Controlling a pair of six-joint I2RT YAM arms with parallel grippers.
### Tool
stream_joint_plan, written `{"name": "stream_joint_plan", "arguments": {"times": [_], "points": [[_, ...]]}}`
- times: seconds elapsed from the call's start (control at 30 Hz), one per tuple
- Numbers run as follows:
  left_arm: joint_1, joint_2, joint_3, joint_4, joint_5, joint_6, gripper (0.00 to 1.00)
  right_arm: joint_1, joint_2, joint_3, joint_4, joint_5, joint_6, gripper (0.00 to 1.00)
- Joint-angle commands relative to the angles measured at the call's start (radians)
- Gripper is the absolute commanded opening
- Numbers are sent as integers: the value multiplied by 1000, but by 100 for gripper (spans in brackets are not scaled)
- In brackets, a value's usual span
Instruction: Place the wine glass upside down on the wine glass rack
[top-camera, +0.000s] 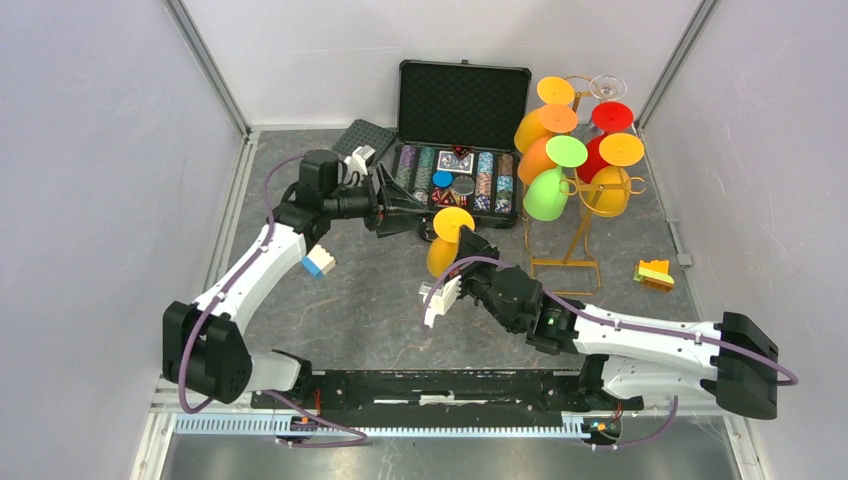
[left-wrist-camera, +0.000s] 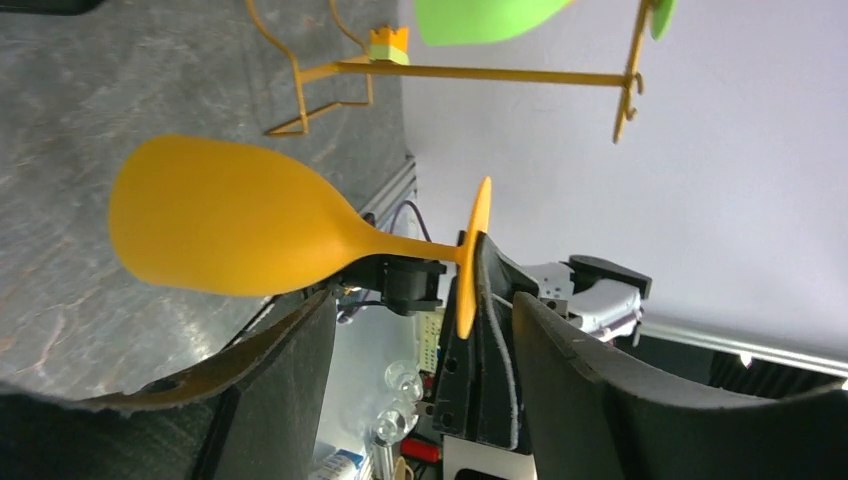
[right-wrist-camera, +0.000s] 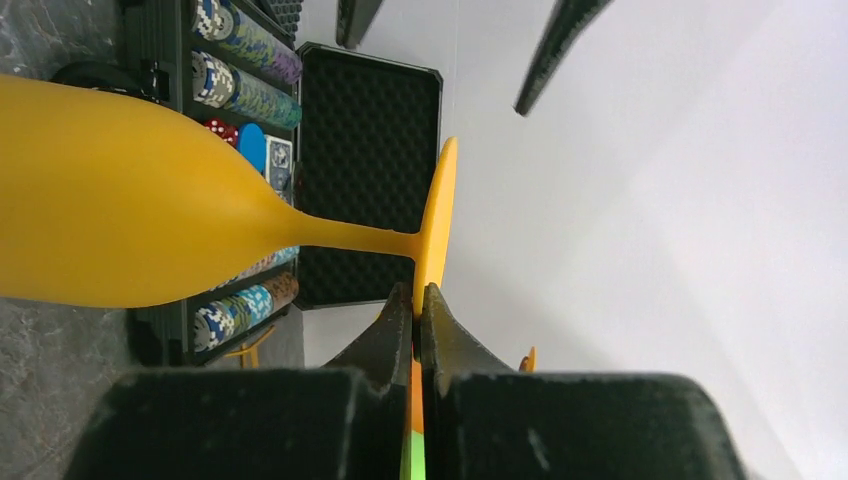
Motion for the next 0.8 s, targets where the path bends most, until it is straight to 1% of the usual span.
{"name": "stream_joint_plan", "arguments": {"times": [0.0, 0.13, 0.23, 0.4, 0.5, 0.6, 0.7, 0.73, 0.77], "points": [[-44, -40, -8, 197, 93, -94, 69, 22, 9, 21, 70, 60, -75, 0], [-98, -33, -18, 304, 88, -151, 67, 45, 2, 18, 64, 71, -82, 0], [-134, -12, -29, 371, 84, -197, 57, 60, -4, 14, 65, 96, -85, 0], [-175, 1, -45, 373, 62, -197, 47, 77, -18, 6, 74, 119, -77, 0], [-194, 6, -54, 372, 55, -197, 39, 81, -22, 3, 78, 126, -77, 0], [-214, 16, -53, 360, 60, -188, 27, 84, -23, 1, 83, 127, -77, 0], [-224, 20, -56, 351, 55, -177, 5, 84, -23, 3, 86, 127, -75, 0], [-224, 18, -59, 346, 50, -174, 2, 86, -23, 1, 85, 127, -74, 0], [-223, 16, -62, 342, 43, -171, 2, 86, -23, 0, 85, 127, -72, 1]]}}
